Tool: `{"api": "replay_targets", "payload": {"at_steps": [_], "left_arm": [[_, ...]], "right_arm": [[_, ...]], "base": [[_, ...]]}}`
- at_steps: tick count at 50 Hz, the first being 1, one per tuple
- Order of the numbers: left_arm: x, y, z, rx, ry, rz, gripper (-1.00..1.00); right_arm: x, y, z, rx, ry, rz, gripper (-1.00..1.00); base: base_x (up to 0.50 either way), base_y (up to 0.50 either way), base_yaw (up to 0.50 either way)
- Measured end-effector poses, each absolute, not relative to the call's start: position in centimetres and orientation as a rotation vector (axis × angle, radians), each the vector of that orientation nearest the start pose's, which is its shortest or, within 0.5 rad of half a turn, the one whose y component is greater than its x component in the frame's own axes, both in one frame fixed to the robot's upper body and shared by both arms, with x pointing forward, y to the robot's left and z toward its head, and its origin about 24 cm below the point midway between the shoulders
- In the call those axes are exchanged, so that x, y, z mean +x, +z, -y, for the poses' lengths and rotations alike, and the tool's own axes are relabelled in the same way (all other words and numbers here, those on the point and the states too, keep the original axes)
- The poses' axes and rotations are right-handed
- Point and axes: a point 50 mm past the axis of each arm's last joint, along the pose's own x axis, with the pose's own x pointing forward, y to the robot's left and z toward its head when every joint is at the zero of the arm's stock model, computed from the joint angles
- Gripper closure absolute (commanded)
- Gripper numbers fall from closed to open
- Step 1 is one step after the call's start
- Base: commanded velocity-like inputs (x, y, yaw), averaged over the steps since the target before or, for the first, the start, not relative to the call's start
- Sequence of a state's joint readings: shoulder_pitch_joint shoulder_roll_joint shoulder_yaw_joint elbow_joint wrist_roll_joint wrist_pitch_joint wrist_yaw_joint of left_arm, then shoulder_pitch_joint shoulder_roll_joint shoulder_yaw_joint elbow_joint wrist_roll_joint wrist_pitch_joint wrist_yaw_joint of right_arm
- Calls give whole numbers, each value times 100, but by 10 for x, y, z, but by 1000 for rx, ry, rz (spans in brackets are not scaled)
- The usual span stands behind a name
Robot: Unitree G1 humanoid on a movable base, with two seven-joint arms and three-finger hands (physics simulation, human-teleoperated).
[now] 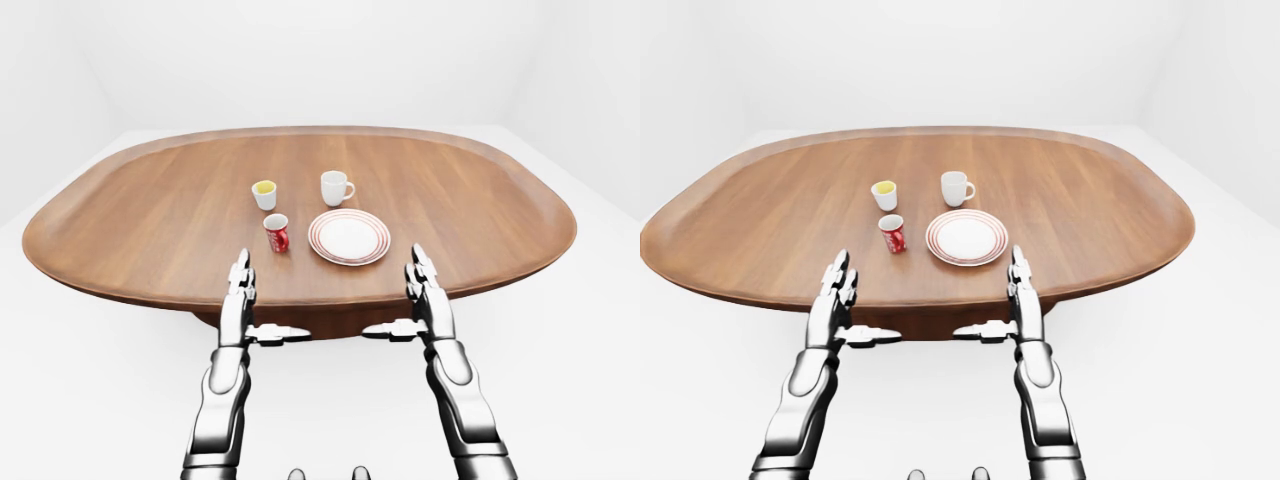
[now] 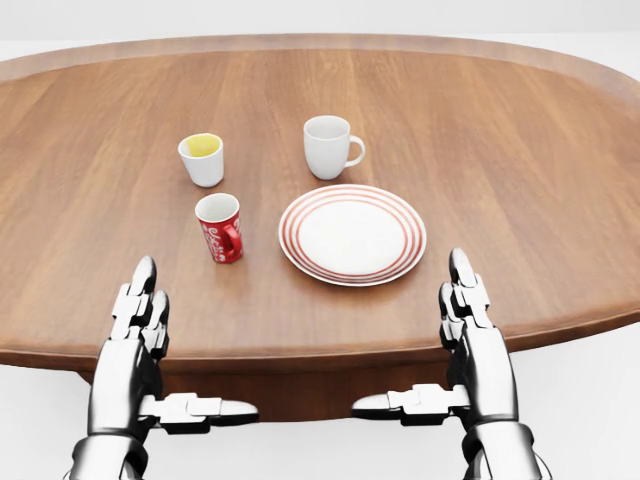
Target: Pick up the red mug and put it on the plate
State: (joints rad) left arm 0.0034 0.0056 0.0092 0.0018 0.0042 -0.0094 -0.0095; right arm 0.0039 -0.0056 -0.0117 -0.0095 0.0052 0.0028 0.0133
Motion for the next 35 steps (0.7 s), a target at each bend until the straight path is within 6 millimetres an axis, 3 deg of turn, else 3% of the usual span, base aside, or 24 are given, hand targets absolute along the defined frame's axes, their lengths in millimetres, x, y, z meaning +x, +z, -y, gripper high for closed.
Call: {"api": "replay_targets", "payload": {"at_steps": [35], "left_arm": [[250,37,-153,50,3,7,-100]], "right_arm": [[250,45,155,-29,10,12,-100]], "base": [[0,1,0]]}}
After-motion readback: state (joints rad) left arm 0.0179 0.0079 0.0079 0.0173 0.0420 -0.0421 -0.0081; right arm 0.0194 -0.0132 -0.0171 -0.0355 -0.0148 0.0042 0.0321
